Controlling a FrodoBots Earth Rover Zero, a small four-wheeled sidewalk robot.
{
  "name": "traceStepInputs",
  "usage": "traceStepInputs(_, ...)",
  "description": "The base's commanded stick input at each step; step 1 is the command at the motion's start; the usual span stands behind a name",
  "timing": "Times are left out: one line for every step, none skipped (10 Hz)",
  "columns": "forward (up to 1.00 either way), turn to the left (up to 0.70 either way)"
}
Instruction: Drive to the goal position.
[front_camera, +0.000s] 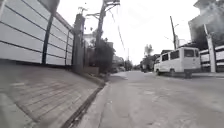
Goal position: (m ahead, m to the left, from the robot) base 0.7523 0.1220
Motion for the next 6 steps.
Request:
traceStepInputs(0.7,0.0)
traceStepInputs(0.7,0.0)
traceStepInputs(0.7,0.0)
traceStepInputs(0.7,-0.07)
traceStepInputs(0.7,-0.16)
traceStepInputs(0.7,-0.32)
